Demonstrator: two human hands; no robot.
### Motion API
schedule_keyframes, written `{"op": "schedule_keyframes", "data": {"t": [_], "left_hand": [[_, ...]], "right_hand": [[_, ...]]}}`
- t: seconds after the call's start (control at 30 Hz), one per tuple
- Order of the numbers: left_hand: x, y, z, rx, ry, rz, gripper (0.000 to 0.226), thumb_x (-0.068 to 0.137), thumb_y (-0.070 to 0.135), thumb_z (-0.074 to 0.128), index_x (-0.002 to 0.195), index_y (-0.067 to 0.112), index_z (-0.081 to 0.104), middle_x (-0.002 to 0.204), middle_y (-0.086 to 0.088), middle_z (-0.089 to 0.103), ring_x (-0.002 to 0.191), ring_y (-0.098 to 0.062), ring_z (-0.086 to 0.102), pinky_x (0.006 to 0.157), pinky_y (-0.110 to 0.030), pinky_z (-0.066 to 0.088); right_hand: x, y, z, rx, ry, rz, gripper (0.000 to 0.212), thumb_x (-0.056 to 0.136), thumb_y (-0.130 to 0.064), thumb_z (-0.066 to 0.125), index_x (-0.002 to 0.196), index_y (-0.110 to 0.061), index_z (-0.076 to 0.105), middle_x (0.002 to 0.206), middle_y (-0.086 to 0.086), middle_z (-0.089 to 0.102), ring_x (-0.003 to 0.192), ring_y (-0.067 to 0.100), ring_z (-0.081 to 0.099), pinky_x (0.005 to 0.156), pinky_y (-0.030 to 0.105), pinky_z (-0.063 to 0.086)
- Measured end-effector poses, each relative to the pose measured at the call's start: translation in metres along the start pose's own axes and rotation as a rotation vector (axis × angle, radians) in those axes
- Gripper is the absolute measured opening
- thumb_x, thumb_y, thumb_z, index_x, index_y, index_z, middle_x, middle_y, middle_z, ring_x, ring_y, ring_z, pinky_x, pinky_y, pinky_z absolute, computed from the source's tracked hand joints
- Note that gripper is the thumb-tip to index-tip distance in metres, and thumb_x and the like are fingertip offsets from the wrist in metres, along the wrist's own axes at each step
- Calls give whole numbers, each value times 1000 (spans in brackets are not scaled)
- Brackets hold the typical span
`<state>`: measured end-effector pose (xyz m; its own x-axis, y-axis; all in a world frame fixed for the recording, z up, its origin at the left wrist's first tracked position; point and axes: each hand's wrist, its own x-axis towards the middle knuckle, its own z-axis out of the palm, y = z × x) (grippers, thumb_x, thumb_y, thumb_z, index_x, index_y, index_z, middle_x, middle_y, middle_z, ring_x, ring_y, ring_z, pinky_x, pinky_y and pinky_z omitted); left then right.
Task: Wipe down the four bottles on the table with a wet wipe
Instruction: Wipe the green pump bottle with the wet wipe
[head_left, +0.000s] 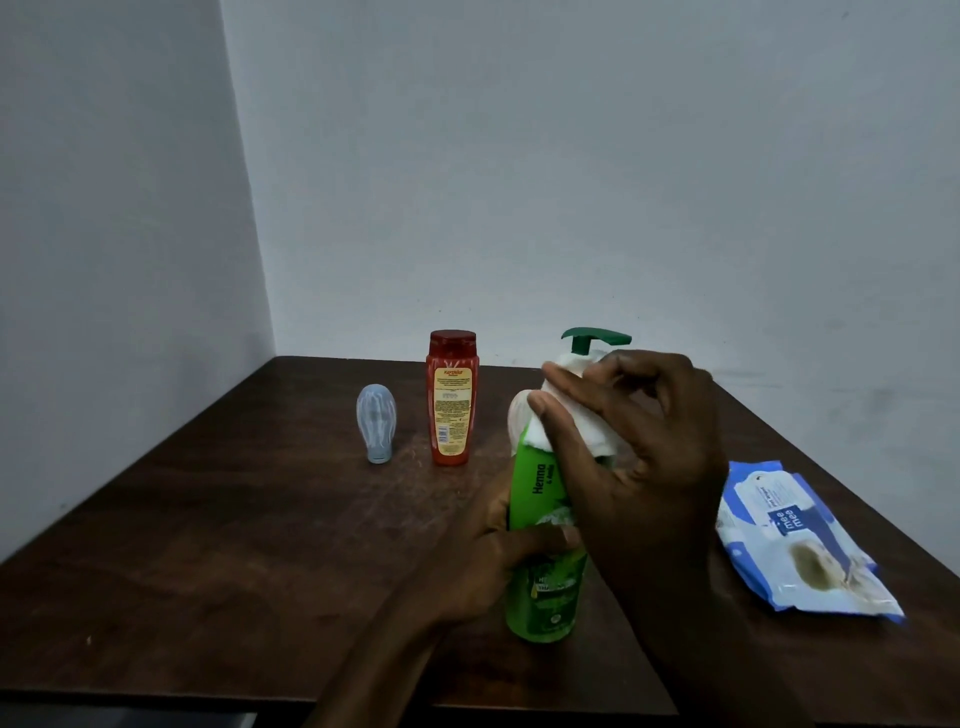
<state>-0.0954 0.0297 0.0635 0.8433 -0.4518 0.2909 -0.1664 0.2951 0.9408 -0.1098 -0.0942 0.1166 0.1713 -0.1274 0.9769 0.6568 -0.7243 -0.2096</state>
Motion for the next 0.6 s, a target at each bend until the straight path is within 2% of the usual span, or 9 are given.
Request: {"op": "schedule_keyframes", "data": {"t": [0.03,0.13,0.27,0.37,0.43,0.5,0.6], "left_hand": [[1,-1,0,-3,2,-4,34,72,24,74,103,40,76,103,4,78,95,-13,74,76,-22,57],[4,-5,-1,5,20,-4,33,75,20,75,104,35,75,103,0,77,94,-17,74,79,-27,58],[5,-9,-2,10,33,-10,34,77,18,75,107,32,74,106,-2,77,97,-18,73,81,-29,58],[3,-9,-4,36,24,-19,36,82,10,71,112,29,71,108,-2,76,98,-17,72,82,-27,58],[3,-10,-5,54,19,-27,37,83,8,69,116,25,68,109,-1,76,99,-17,72,82,-27,58],[3,-10,-6,64,16,-32,40,84,8,68,122,19,63,112,-3,76,101,-18,72,83,-27,58],[2,-10,-6,60,15,-34,42,84,8,68,124,17,62,114,-5,75,103,-20,72,83,-28,58]], "right_hand": [[-1,1,-1,-12,4,9,24,83,-21,83,106,-15,77,102,-4,57,98,21,61,82,43,51],[-5,4,-10,80,27,107,23,82,-15,82,103,-10,77,99,0,67,97,11,65,86,25,51],[1,6,-25,162,27,175,17,85,-15,80,100,-8,76,95,1,73,92,10,70,83,26,53],[22,3,-35,149,56,84,17,91,-22,76,103,-10,74,96,2,72,92,14,69,83,25,50],[41,0,-38,95,-7,12,19,94,-25,72,108,-13,74,99,1,70,94,16,66,84,21,47],[58,0,-37,29,-135,-42,18,94,-26,71,109,-17,75,98,0,69,95,18,63,82,27,48],[74,2,-31,-76,-382,-70,14,93,-30,70,105,-28,76,94,-7,67,93,16,58,82,52,46]]}}
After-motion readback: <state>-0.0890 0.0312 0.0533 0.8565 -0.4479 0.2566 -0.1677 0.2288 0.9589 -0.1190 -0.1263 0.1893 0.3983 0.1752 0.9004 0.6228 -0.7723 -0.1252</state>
